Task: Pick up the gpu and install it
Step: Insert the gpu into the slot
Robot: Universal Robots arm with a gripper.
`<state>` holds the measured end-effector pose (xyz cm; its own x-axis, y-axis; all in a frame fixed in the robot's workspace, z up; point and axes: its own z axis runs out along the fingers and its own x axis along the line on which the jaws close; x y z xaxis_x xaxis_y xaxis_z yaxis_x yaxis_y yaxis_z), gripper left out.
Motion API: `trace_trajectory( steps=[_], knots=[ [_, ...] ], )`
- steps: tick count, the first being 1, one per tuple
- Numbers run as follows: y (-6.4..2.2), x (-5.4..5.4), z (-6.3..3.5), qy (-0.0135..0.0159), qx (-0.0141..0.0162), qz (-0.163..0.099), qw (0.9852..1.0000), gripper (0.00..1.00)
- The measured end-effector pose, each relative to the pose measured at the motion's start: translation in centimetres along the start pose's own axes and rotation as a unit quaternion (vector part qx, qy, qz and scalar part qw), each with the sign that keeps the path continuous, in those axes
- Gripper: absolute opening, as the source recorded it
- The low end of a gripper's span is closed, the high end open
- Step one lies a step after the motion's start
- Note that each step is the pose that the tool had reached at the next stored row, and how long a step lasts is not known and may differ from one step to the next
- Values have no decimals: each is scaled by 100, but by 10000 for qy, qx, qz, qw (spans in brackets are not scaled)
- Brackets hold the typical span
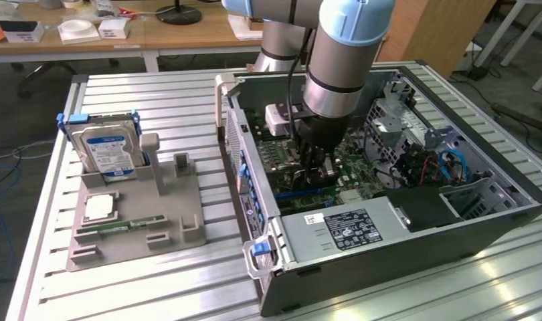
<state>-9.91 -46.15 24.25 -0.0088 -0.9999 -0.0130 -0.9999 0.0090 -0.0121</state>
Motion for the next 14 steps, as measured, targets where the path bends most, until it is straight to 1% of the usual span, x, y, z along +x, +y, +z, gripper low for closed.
trace_trajectory(
  steps=[14],
  knots=[
    [1, -18, 14, -3, 0, -10, 10000, 27]
  ],
)
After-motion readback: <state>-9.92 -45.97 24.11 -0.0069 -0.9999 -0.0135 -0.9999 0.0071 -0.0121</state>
